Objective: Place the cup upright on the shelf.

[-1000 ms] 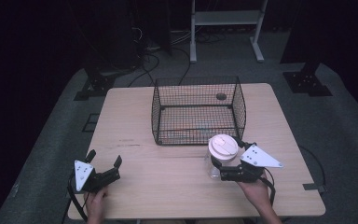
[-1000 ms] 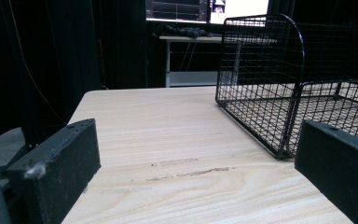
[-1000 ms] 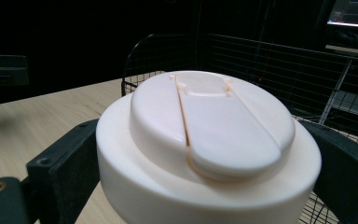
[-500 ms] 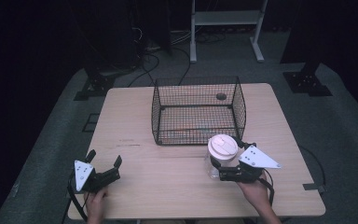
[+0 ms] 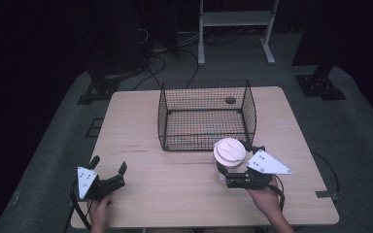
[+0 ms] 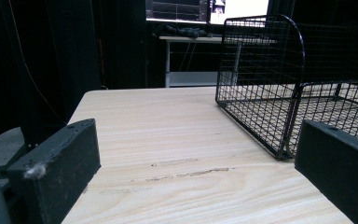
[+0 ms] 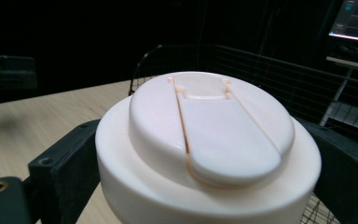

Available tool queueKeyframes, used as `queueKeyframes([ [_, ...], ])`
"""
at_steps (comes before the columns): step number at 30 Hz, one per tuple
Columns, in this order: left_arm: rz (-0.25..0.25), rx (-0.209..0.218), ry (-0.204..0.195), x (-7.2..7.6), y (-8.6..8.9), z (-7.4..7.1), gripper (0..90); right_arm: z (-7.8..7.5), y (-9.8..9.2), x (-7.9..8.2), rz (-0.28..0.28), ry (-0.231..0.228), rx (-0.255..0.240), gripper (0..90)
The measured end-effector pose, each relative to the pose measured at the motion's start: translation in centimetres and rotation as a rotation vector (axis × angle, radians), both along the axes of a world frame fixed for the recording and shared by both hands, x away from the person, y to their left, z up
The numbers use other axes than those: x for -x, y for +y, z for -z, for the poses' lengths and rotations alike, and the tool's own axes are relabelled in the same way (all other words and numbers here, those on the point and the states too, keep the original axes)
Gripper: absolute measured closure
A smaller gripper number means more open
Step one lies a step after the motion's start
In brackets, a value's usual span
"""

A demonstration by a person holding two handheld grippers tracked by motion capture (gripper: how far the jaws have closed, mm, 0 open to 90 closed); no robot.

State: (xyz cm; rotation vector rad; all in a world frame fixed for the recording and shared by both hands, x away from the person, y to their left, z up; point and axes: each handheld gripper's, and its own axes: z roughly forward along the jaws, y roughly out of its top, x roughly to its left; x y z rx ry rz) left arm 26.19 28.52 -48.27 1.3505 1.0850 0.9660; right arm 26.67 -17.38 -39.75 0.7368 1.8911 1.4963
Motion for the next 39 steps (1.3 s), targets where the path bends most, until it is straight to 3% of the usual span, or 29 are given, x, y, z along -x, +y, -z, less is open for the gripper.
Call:
queueKeyframes([
  [3,0.000,0.000,0.000,0.0,0.0,0.0,0.0,-0.7,0.1,0.0,-0.015,-0.003,-0.009,4.9],
  [10,0.000,0.000,0.000,0.0,0.0,0.0,0.0,-4.2,1.2,-0.8,-0.052,-0.047,0.008,4.9],
  [18,0.000,0.004,0.000,0.0,0.0,0.0,0.0,-6.5,2.3,-2.2,-0.084,-0.049,0.008,4.9],
  [26,0.001,0.007,-0.002,0.0,0.0,0.0,0.0,-9.4,3.2,-4.3,-0.092,-0.059,-0.012,4.9],
  [28,0.001,0.007,-0.003,0.0,0.0,0.0,0.0,-10.2,3.6,-5.5,-0.088,-0.061,-0.006,4.8],
  [31,0.000,0.010,-0.003,0.0,0.1,0.0,0.0,-10.5,3.7,-6.3,-0.082,-0.059,-0.010,4.8],
  [39,0.004,0.014,-0.004,0.0,0.1,0.0,0.0,-11.5,4.9,-9.9,-0.052,-0.043,-0.003,4.9],
])
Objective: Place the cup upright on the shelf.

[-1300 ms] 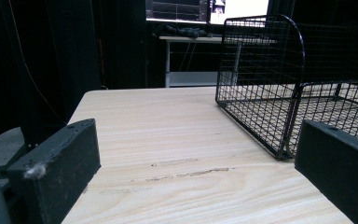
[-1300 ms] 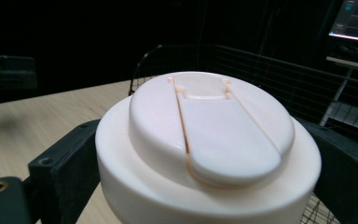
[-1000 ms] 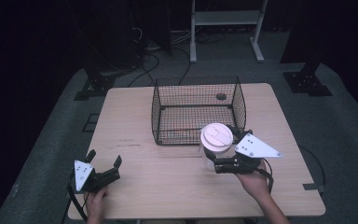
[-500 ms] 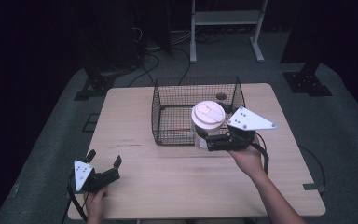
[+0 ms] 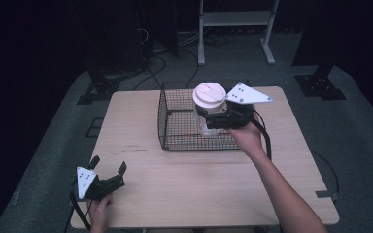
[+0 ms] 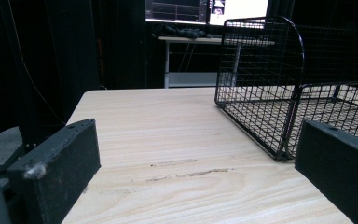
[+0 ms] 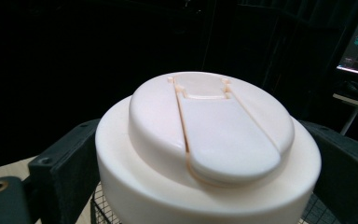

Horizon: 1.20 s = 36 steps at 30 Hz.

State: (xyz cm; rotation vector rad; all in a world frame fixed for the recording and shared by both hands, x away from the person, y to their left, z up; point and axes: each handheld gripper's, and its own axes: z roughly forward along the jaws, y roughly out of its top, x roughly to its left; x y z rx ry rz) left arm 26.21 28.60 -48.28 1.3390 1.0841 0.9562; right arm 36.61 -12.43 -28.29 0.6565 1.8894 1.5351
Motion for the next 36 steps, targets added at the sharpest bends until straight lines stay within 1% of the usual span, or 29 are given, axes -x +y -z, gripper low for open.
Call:
queueKeyframes([
  [1,0.000,0.000,0.000,0.0,0.0,0.0,0.0,0.0,0.1,-0.3,0.002,0.002,0.000,4.9],
  [2,0.000,0.001,0.000,0.0,0.0,0.0,0.0,0.0,0.1,-0.3,0.002,0.002,0.000,4.9],
  [3,0.000,0.000,0.000,0.0,0.0,0.0,0.0,0.0,0.4,-1.0,0.009,0.000,0.005,4.8],
  [4,0.000,0.000,0.000,0.0,0.0,0.0,0.0,0.0,0.4,-1.0,0.009,0.000,0.005,4.8],
  [5,0.001,-0.002,0.001,0.0,0.0,0.0,0.0,0.1,0.6,-1.6,0.017,0.001,0.012,4.9],
  [6,0.001,-0.002,0.001,0.0,0.0,0.0,0.0,0.1,0.6,-1.6,0.017,0.001,0.012,4.9],
  [9,0.001,0.002,0.000,0.0,0.0,0.0,0.0,0.4,0.9,-2.9,0.030,0.010,0.008,4.9],
  [10,0.001,0.002,0.000,0.0,0.0,0.0,0.0,0.4,0.9,-2.9,0.030,0.010,0.008,4.9],
  [11,0.000,0.004,0.000,0.0,0.0,0.0,0.0,0.6,1.1,-3.6,0.039,0.016,0.011,4.8],
  [13,0.002,0.000,0.001,0.0,0.0,0.0,0.0,0.9,1.2,-4.2,0.043,0.021,0.014,4.8],
  [14,0.002,0.000,0.001,0.0,0.0,0.0,0.0,0.9,1.2,-4.2,0.043,0.021,0.014,4.8],
  [15,0.001,-0.002,0.001,0.0,0.1,0.0,0.0,1.3,1.3,-4.8,0.047,0.030,0.009,4.9],
  [17,0.002,-0.002,0.002,0.0,0.1,0.0,0.0,1.4,1.4,-5.1,0.049,0.030,0.007,4.9],
  [19,0.002,0.003,0.000,0.0,0.1,0.0,0.0,1.9,1.6,-5.9,0.052,0.036,0.008,4.8],
  [21,0.002,0.004,0.000,0.0,0.1,0.0,0.0,2.0,1.7,-6.1,0.056,0.038,0.009,4.8],
  [23,0.001,0.003,0.002,0.0,0.1,0.0,0.0,2.5,1.8,-6.7,0.064,0.039,0.012,4.8],
  [24,0.001,0.003,0.002,0.0,0.1,0.0,0.0,2.5,1.8,-6.7,0.064,0.039,0.012,4.8],
  [25,0.001,0.007,0.000,0.0,0.1,0.0,0.0,2.7,1.9,-7.2,0.067,0.046,0.013,4.8],
  [26,0.001,0.007,0.000,0.0,0.1,0.0,0.0,2.7,1.9,-7.2,0.067,0.046,0.013,4.8],
  [27,0.001,0.007,0.000,0.0,0.1,0.0,0.0,3.0,1.9,-7.7,0.074,0.049,0.010,4.8],
  [30,0.001,0.007,0.000,0.0,0.1,0.0,0.0,3.2,1.8,-8.1,0.072,0.049,-0.001,4.8],
  [36,0.002,0.009,-0.001,0.0,0.1,0.0,0.0,4.0,2.0,-9.2,0.081,0.061,0.016,4.8],
])
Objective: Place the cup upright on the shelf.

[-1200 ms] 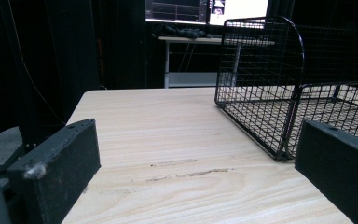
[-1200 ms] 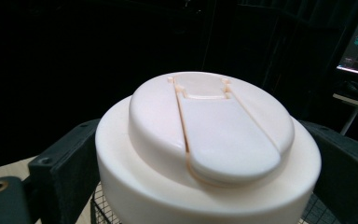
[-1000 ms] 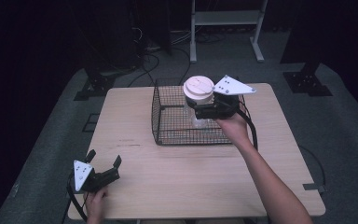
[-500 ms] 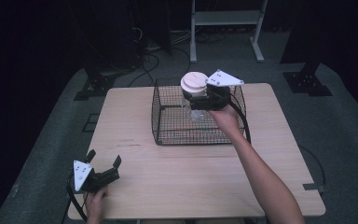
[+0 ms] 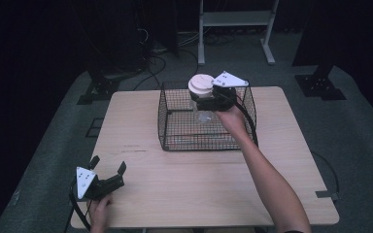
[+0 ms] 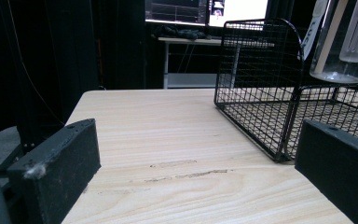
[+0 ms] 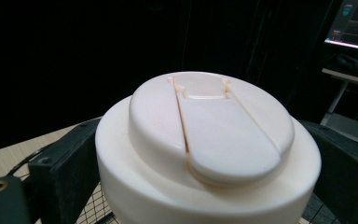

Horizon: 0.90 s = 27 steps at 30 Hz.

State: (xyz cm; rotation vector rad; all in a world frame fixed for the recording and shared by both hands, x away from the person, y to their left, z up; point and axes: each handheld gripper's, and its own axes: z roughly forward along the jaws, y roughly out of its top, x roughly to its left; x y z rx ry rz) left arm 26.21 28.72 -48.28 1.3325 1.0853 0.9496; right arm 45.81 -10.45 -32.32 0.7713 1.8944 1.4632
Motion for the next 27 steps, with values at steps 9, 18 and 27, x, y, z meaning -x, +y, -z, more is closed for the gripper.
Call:
queueKeyframes([
  [9,0.001,0.003,0.000,0.0,0.0,0.0,0.0,1.6,0.4,-1.3,-0.010,0.022,-0.004,4.8],
  [18,0.002,0.002,0.000,0.0,0.0,0.0,0.0,3.2,0.6,-2.5,-0.018,0.055,-0.024,4.8],
  [27,0.002,0.003,-0.001,0.0,0.1,0.0,0.0,4.5,0.5,-3.3,-0.012,0.081,-0.006,4.7],
])
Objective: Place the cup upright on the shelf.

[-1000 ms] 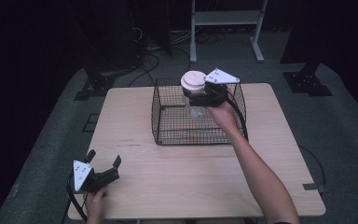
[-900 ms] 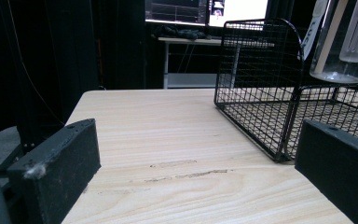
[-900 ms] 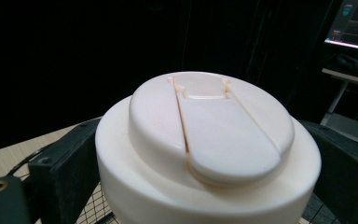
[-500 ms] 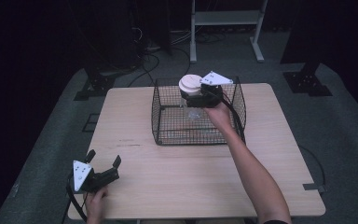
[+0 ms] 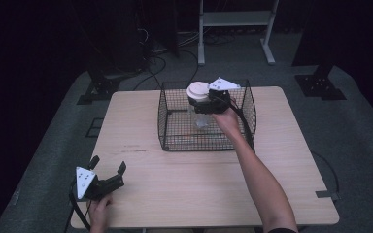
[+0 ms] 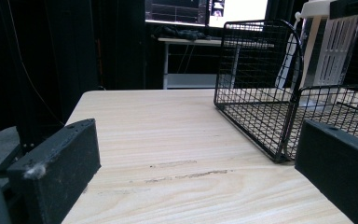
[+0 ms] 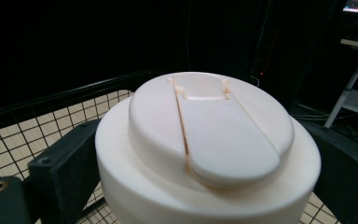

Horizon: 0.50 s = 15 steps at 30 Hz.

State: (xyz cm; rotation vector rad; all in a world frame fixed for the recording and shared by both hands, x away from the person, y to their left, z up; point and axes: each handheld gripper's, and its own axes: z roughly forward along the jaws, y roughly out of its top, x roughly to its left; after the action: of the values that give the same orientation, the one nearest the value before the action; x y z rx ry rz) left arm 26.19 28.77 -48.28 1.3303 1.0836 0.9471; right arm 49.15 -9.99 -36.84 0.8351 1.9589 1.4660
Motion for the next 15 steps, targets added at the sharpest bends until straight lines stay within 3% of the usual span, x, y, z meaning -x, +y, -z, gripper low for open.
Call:
queueKeyframes([
  [10,0.000,-0.001,0.000,0.0,0.0,0.0,0.0,1.4,-0.2,-0.5,-0.020,0.034,0.056,4.7],
  [15,0.000,-0.001,0.000,0.0,0.0,0.0,0.0,1.6,-0.3,-0.5,-0.031,0.032,0.059,4.7],
])
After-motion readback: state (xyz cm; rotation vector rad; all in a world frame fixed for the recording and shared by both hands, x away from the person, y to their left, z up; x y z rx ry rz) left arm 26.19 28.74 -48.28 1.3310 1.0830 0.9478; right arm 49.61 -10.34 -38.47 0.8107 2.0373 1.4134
